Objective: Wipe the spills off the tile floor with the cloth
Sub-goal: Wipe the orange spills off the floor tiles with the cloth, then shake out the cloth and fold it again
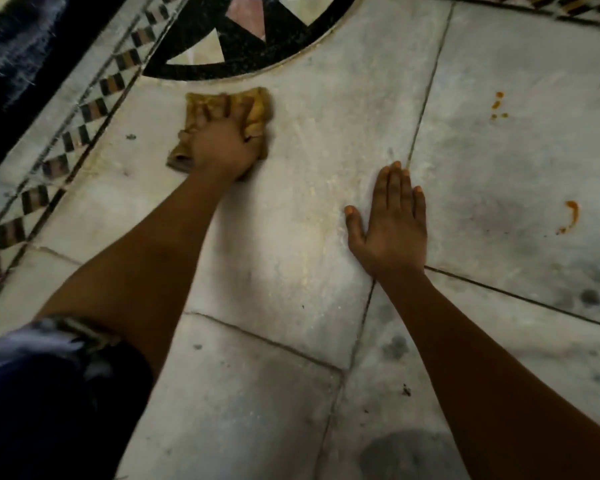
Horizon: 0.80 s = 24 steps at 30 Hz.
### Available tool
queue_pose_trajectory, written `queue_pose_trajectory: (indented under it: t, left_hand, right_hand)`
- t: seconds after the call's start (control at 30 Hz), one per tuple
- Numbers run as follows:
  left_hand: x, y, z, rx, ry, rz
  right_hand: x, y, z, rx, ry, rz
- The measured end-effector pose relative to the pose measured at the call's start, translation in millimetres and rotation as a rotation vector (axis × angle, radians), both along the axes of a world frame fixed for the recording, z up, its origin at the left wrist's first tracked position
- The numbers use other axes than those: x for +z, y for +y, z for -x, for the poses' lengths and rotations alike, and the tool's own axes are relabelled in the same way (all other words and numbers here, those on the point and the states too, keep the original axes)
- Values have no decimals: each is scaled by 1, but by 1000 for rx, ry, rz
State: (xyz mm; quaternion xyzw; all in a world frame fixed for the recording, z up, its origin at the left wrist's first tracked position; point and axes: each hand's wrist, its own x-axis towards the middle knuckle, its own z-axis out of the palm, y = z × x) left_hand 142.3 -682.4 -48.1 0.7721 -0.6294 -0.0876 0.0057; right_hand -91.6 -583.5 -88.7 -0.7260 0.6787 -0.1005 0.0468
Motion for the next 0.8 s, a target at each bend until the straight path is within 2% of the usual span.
queue_pose_trajectory:
  t: [0.17, 0.33, 0.4, 0.5, 0.67, 0.8]
  left_hand:
    - [4, 41, 32, -285, -29, -16]
    - [14, 101, 30, -286, -40, 15]
    - [24, 122, 27, -236, 28, 48]
    - [40, 147, 23, -62, 307, 130]
    - [73, 187, 33, 214, 1143, 118]
    - [110, 213, 72, 285, 1447, 25]
  right_hand:
    - [3, 0, -1, 6, 12, -24]
    - [9, 3, -1, -11, 7, -112]
    - [17, 5, 0, -15, -5, -199]
    - [37, 24, 1, 18, -63, -288]
    - [74, 79, 9, 36, -141, -200]
    - [116, 119, 25, -73, -399, -149]
